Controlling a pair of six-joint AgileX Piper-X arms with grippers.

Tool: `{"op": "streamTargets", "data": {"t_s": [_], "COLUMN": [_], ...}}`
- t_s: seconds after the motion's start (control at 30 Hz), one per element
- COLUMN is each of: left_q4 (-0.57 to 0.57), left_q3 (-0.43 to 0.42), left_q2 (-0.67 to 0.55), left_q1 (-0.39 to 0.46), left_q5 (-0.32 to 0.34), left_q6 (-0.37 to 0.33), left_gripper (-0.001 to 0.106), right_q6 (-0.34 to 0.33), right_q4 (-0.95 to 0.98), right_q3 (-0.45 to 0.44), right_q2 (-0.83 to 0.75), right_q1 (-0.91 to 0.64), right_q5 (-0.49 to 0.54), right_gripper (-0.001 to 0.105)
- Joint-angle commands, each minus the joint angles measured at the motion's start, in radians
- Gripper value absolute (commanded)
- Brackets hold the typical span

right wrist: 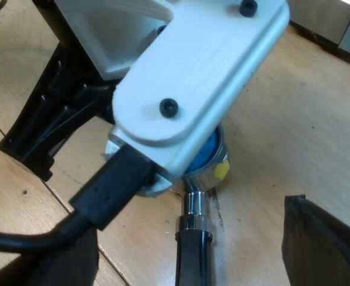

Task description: Grind coffee beans and then tamp

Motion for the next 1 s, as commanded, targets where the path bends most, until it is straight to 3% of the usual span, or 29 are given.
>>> {"op": "streamTargets", "data": {"t_s": [0.03, 0.37, 0.6, 0.77, 1.0], "left_q4": [0.034, 0.059, 0.146, 0.140, 0.176], "left_q3": [-0.003, -0.122, -0.124, -0.124, -0.124], "left_q2": [0.034, -0.036, -0.094, -0.168, -0.257], "left_q1": [-0.007, -0.003, 0.005, 0.022, 0.110], "left_q5": [-0.008, -0.017, -0.054, -0.062, -0.069], "left_q6": [-0.015, -0.015, -0.015, -0.028, -0.056], "left_gripper": [0.001, 0.001, 0.001, 0.001, 0.001], "right_q6": [-0.001, -0.001, -0.003, -0.056, -0.066], "right_q4": [-0.019, -0.019, -0.019, -0.021, -0.053], "right_q3": [-0.003, -0.003, -0.003, -0.003, -0.003], "right_q2": [-0.006, -0.006, -0.006, -0.006, 0.008], "right_q1": [-0.001, -0.001, -0.001, -0.001, -0.001], "right_q5": [-0.010, -0.010, -0.010, -0.010, -0.010], "right_gripper": [0.066, 0.066, 0.066, 0.066, 0.066]}}
